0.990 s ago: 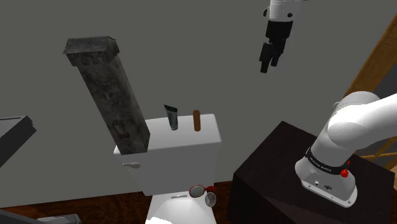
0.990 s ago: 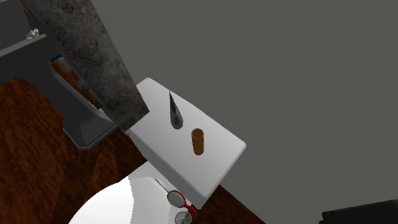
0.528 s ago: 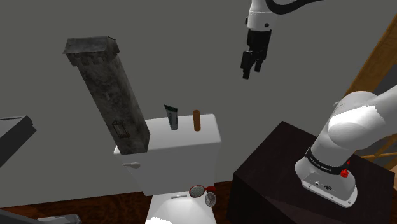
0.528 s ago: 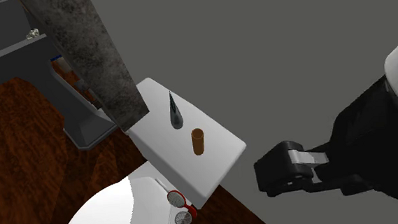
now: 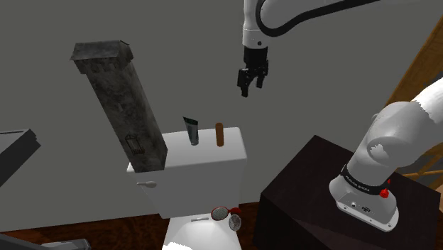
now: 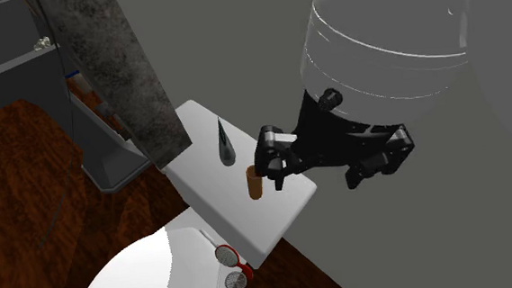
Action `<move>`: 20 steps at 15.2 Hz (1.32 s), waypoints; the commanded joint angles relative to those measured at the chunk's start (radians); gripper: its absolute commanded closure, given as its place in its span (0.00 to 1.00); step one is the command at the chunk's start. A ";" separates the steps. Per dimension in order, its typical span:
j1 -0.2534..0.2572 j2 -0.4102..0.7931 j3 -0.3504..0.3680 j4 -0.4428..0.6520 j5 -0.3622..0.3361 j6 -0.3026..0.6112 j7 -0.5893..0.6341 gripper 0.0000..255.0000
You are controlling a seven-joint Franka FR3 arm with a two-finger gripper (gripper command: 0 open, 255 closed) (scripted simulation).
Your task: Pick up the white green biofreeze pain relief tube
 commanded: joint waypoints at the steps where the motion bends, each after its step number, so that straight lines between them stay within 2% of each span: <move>1: 0.002 0.075 0.028 0.038 -0.013 0.042 0.035 0.00; 6: 0.010 0.264 0.086 0.165 -0.073 0.105 0.129 0.00; 11: 0.035 0.464 0.122 0.328 -0.162 0.134 0.228 0.00; 16: 0.087 0.672 0.130 0.533 -0.260 0.123 0.316 0.00; 20: 0.146 0.849 0.119 0.736 -0.330 0.084 0.366 0.00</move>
